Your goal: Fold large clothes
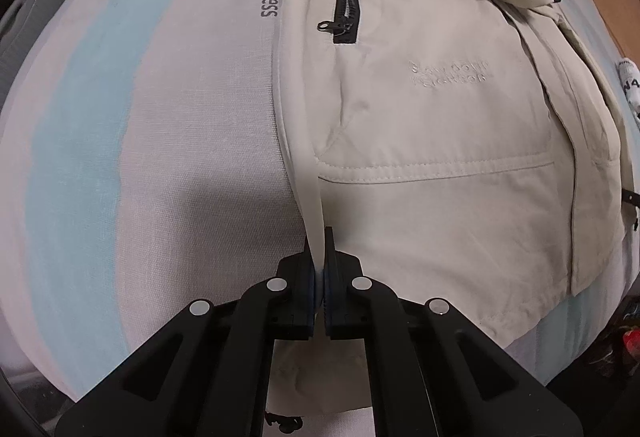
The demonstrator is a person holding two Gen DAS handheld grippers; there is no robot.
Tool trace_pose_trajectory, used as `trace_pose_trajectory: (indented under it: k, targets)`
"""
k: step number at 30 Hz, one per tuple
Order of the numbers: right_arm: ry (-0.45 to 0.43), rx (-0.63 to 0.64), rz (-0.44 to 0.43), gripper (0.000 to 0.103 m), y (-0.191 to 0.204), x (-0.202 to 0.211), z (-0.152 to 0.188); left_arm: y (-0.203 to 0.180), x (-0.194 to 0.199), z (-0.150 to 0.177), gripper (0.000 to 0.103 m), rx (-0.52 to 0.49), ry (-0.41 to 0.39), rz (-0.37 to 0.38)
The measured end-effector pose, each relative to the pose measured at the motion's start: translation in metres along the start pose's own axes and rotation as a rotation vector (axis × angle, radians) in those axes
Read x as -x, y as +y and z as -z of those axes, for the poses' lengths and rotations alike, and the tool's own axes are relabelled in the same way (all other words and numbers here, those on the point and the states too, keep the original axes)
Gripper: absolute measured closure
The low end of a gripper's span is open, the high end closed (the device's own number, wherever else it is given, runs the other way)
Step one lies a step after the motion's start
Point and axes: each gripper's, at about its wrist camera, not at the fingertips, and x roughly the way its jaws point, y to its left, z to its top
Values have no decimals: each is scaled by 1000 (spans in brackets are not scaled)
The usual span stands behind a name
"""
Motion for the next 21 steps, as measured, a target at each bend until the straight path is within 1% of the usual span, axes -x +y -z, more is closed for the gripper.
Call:
trace_pose_trajectory:
  k: [3,7,9,10,13,15,18,21]
  targets:
    - [2,4,46,96,8,1,-1,1,2,-2,102,15,11,3]
    - [18,-10,84,97,18,4,-6,5,9,-4,102,24,11,16]
    - [20,2,95,98,22,4,-7,7,15,-3,103,8,3,16]
    - [20,5,98,98,26,5,-7,15,19,1,103,3,1,22]
    - [20,37,124,98,35,7,-10,10,26,2,103,-12,0,10]
    - [30,49,133,99,40,8,-12,3,30,0,103,-26,0,-3]
    - [46,55,122,101,46,15,-17,-7,39,-5,103,-41,16,-19]
    - [66,76,113,101,50,22,-22,-16,50,-9,103,-33,35,-43]
